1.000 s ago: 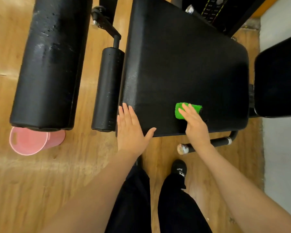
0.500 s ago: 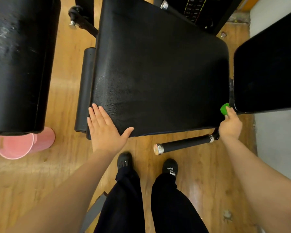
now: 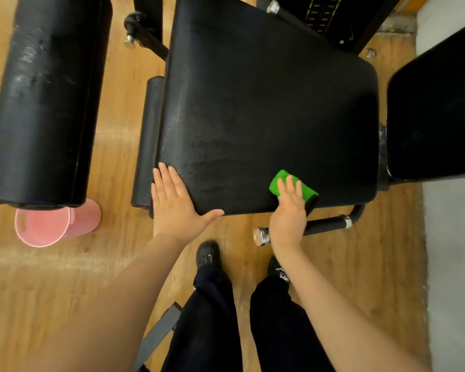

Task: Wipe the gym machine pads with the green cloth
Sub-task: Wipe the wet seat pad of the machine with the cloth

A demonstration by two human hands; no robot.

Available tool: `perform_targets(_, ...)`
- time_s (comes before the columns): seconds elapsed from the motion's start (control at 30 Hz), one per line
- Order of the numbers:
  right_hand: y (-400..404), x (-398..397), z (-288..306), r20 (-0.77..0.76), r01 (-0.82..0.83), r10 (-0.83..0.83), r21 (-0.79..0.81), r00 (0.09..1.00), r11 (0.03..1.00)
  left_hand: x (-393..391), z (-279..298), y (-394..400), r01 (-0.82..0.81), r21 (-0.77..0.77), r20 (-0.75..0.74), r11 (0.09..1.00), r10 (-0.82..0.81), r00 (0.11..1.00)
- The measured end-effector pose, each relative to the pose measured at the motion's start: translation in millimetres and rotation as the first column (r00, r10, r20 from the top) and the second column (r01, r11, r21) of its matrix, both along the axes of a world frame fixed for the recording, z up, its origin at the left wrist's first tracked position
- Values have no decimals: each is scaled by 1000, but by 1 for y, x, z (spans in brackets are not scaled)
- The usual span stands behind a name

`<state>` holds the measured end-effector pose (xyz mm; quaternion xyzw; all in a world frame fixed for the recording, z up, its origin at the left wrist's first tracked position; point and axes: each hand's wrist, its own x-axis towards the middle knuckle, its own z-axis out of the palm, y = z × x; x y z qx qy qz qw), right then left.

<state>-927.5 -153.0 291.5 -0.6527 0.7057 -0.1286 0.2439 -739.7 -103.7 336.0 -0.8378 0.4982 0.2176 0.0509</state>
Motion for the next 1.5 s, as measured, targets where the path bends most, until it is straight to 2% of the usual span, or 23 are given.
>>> perform_targets(0.13,21,60,15,104,-174,172,14,980,985,22,3,18,35,-55,-89,998,-40,995)
perform_targets(0.27,17,98,28,162,-319,317,-13,935,948,41,3,42,-40,-49,-154,998,32,988)
perform_targets(0.4,5,130,36,195,-428,435,-78,879,900,51,2,53,-45,-54,-201,997,34,979)
perform_targets(0.47,7,148,39,187,-536,554,-141,811,832,55,2,54,-46,-63,-220,997,31,975)
perform_targets(0.53,18,160,39,139,-649,689,-248,711,719,60,1,54,-47,-79,-247,996,26,969)
perform_targets(0.6,30,158,38,52,-742,783,-284,620,607,65,1,56,-37,-85,-278,996,12,960)
perform_targets(0.67,38,145,33,10,-788,822,-277,570,549,70,1,60,-10,-57,-298,998,-7,955)
perform_targets(0.77,42,118,26,46,-803,838,-262,543,535,76,4,63,17,-17,-309,1000,-21,951)
perform_targets(0.87,41,80,18,68,-764,795,-235,603,600,75,8,59,23,-40,-327,999,-35,944)
perform_targets(0.93,39,43,13,58,-691,714,-205,698,693,71,13,53,42,-63,-315,997,-60,947)
perform_targets(1.0,34,10,13,19,-547,552,-114,833,829,63,16,41,74,-72,-283,995,-92,955)
perform_targets(1.07,29,-7,17,10,-319,319,8,948,948,52,17,29,103,-46,-245,994,-111,963)
perform_targets(1.13,25,-5,20,19,-142,141,61,990,988,39,15,20,111,0,-180,994,-109,978)
perform_targets(1.2,24,9,22,36,-58,55,67,998,996,31,11,17,102,31,-116,994,-98,988)
perform_targets(1.27,28,30,25,73,-69,64,63,995,996,31,9,19,115,27,-95,993,-112,989)
perform_targets(1.33,26,54,33,172,-160,156,12,973,987,34,9,23,99,-8,-136,995,-99,986)
perform_targets(1.4,8,80,43,218,-262,275,-86,936,961,36,10,26,-26,-43,-181,999,18,983)
perform_targets(1.5,-46,123,56,150,-443,473,-195,868,875,36,6,29,-182,-46,-218,982,168,961)
